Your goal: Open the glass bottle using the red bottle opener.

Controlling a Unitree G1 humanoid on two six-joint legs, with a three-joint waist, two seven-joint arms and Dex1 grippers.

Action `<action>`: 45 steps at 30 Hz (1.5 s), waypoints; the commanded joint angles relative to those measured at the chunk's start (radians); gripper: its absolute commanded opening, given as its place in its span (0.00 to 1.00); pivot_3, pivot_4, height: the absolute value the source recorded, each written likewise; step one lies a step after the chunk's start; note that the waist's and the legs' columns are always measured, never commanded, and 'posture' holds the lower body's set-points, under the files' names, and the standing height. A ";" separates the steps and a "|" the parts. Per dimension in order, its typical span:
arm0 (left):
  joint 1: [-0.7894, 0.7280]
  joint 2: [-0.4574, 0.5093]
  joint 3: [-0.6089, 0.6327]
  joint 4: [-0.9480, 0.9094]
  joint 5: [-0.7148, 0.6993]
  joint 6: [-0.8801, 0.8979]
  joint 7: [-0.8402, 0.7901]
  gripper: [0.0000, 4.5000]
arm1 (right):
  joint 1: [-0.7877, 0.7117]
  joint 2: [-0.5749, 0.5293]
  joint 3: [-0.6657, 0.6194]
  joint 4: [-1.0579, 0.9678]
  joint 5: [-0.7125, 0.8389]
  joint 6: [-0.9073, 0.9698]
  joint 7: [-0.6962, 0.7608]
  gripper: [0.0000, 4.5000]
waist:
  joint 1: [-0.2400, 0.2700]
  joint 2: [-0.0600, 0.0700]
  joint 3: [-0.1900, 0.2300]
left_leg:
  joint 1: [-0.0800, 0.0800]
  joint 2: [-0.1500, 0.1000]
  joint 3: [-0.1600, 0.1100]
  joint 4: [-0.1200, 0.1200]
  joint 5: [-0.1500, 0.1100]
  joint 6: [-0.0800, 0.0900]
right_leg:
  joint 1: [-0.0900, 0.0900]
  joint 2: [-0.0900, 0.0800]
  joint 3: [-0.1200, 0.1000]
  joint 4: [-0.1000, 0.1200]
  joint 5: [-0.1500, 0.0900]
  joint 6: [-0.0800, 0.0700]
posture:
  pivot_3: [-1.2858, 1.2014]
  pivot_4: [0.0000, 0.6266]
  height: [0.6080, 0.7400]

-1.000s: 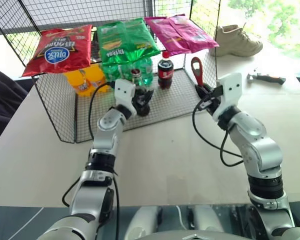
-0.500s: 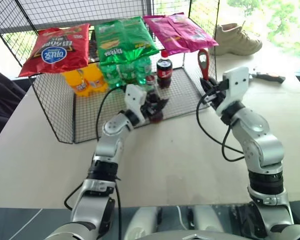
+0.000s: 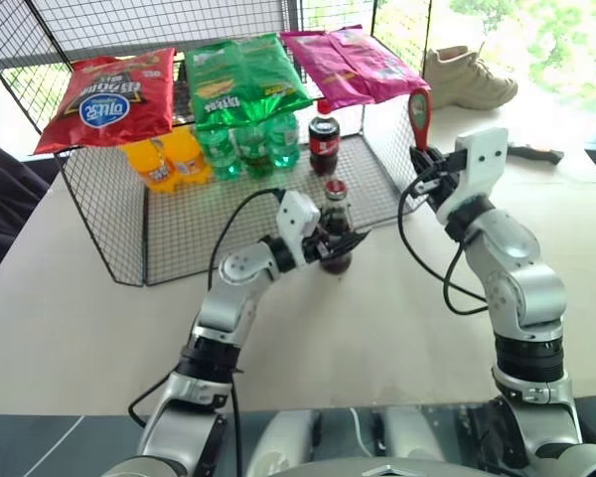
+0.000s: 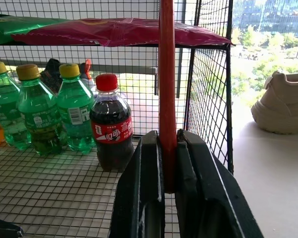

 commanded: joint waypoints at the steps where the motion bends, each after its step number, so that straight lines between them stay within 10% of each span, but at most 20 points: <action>1: -0.001 -0.012 0.006 -0.076 -0.031 -0.015 -0.012 0.69 | -0.013 0.002 0.000 -0.028 0.003 -0.024 -0.001 0.00 | 0.000 0.000 0.000 | 0.000 0.000 0.000 0.000 0.000 0.000 | 0.000 0.000 0.000 0.000 0.000 0.000 | 0.52 0.24 0.94; 5: -0.004 -0.020 0.015 -0.080 -0.021 -0.051 0.001 0.99 | -0.014 0.003 0.007 -0.025 0.000 -0.025 0.002 0.00 | 0.000 0.000 0.000 | 0.000 0.000 0.000 0.000 0.000 0.000 | 0.000 0.000 0.000 0.000 0.000 0.000 | 0.52 0.24 0.94; 31: 0.006 -0.032 0.014 -0.075 -0.035 -0.080 -0.018 0.99 | -0.019 0.000 0.025 -0.012 -0.014 -0.037 0.006 0.00 | 0.000 0.000 0.000 | 0.000 0.000 0.000 0.001 0.000 0.000 | 0.000 0.000 0.000 0.002 0.000 0.000 | 0.52 0.24 0.94; 37: 0.003 -0.033 0.012 -0.050 -0.025 -0.087 -0.018 0.46 | -0.010 -0.012 0.050 -0.019 -0.035 -0.047 0.021 0.00 | 0.000 0.000 -0.001 | 0.000 0.000 0.000 0.001 0.000 -0.001 | 0.000 0.000 0.000 0.002 0.000 0.000 | 0.52 0.24 0.94; 45: 0.012 -0.024 0.009 -0.036 -0.007 -0.097 -0.010 0.47 | 0.059 -0.098 0.122 -0.068 -0.115 -0.122 0.095 0.00 | 0.001 0.000 -0.001 | 0.002 0.000 0.000 0.001 0.001 -0.001 | 0.001 0.000 0.000 0.003 0.000 -0.001 | 0.52 0.24 0.94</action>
